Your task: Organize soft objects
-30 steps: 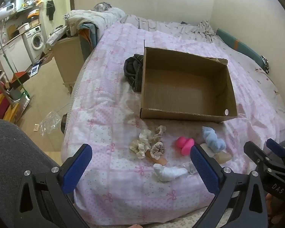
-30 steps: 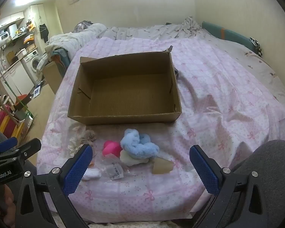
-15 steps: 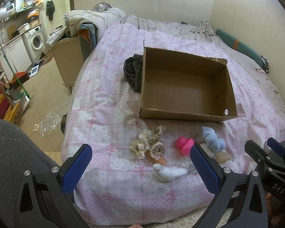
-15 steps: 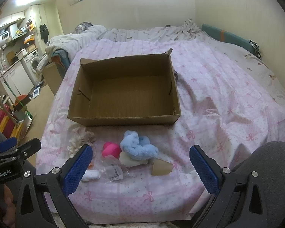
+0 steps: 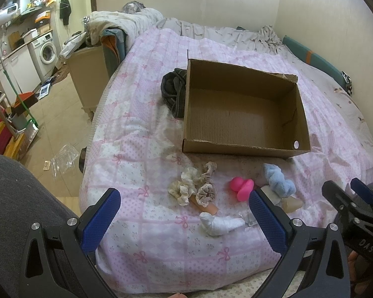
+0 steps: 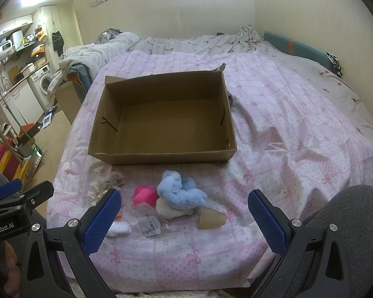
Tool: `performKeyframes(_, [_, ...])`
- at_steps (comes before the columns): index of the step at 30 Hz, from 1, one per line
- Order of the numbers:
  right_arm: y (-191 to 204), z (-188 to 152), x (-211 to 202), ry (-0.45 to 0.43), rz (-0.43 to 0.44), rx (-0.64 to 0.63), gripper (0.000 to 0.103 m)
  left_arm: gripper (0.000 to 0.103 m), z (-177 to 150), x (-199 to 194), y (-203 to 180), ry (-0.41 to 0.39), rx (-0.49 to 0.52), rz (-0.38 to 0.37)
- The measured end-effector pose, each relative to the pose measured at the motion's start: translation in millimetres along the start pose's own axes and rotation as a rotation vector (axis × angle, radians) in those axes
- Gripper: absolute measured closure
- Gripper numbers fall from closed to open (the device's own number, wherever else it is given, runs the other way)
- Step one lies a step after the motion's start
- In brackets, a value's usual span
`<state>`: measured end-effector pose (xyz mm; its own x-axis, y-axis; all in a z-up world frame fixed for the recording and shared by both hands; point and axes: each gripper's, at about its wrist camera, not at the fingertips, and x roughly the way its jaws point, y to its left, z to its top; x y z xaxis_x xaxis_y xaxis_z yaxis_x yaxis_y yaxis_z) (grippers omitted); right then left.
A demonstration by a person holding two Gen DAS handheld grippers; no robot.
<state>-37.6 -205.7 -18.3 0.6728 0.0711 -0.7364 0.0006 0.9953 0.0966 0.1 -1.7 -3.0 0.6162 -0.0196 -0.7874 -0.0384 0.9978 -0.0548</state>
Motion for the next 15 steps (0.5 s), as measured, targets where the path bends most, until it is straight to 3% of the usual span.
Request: performKeyframes(15, [-0.4,0.9,1.4,-0.011,0.003,0.008,0.0,0.0,0.5,0.4,0.6,0.001,0.004,-0.002])
